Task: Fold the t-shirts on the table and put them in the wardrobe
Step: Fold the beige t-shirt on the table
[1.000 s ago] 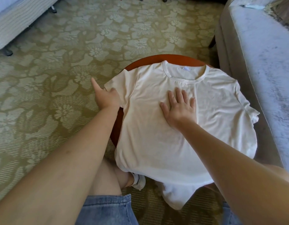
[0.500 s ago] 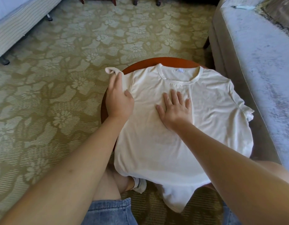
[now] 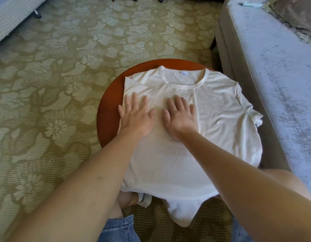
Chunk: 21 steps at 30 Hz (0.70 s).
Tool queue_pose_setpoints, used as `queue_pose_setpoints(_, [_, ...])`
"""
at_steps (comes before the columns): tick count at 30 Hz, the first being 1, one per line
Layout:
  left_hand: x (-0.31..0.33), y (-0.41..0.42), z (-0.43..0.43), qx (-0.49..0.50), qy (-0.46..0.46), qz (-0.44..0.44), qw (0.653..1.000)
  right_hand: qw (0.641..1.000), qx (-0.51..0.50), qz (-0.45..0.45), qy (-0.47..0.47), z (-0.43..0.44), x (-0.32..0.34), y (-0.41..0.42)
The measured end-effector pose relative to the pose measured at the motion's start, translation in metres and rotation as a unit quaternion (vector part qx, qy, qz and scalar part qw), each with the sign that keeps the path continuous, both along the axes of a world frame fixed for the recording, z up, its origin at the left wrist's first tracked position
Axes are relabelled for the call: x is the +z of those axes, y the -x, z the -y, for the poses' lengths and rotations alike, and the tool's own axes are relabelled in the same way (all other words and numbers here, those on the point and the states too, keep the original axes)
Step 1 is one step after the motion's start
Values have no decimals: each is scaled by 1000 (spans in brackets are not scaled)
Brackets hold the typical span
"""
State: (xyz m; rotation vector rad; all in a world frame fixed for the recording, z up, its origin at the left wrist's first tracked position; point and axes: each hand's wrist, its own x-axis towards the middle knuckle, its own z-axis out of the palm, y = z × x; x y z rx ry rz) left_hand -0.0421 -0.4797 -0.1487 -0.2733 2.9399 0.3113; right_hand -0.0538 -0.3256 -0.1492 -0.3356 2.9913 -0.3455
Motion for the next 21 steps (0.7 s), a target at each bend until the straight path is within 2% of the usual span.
queue_pose_setpoints(6, [2,7,19,11,14,1,1000,998,8,43,-36,22,1,7])
queue_pose_setpoints(12, [6,5,57,31,38,20,999,996,35,81,22,37,9,12])
queue_pose_setpoints(16, [7,5,60,26,41,28,998,997,-50,55,-24,-19,7,8])
queue_pose_setpoints(21, [17,8,57,31,32,47,998,980,-177,34,-88,-105,10,8])
